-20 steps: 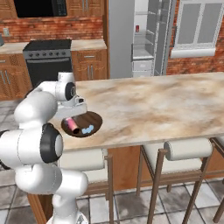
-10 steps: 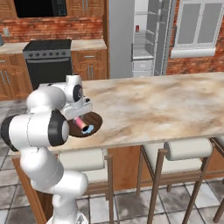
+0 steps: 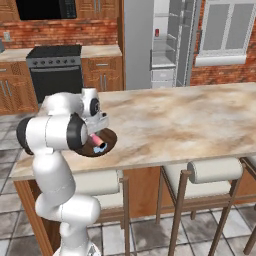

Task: Open the fridge, grab two sodas, and place both sodas inside the bowl with ice on the dining counter.

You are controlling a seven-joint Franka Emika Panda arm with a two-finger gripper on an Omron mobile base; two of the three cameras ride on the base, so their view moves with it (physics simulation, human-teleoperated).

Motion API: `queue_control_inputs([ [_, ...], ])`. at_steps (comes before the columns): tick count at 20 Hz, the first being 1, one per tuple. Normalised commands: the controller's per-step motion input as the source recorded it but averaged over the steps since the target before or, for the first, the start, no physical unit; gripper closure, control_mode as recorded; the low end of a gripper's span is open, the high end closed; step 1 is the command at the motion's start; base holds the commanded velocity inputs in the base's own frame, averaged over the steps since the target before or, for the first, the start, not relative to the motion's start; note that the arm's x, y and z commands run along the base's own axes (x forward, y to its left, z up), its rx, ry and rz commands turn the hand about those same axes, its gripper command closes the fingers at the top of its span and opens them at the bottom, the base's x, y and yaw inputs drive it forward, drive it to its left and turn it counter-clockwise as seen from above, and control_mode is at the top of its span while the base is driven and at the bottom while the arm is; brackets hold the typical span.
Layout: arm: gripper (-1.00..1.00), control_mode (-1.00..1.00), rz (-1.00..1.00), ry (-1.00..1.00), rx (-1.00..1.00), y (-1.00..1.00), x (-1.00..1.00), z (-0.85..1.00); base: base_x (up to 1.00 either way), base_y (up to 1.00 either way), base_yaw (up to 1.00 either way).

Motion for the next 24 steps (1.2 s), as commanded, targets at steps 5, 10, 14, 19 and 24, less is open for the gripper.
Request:
queue_control_inputs([
  [5, 1.00, -1.00, 0.03, 0.03, 0.00, 0.06, 0.38, -0.30, 0.00, 0.00, 0.00],
  [10, 1.00, -1.00, 0.01, 0.00, -0.01, 0.08, 0.34, -0.28, 0.00, 0.00, 0.00],
  [14, 1.00, -1.00, 0.02, 0.00, -0.01, 0.07, 0.29, -0.29, 0.00, 0.00, 0.00],
  [19, 1.00, -1.00, 0.03, 0.00, -0.03, 0.03, 0.17, -0.34, 0.00, 0.00, 0.00],
  [24, 1.00, -1.00, 0.03, 0.00, -0.03, 0.05, 0.10, -0.34, 0.00, 0.00, 0.00],
])
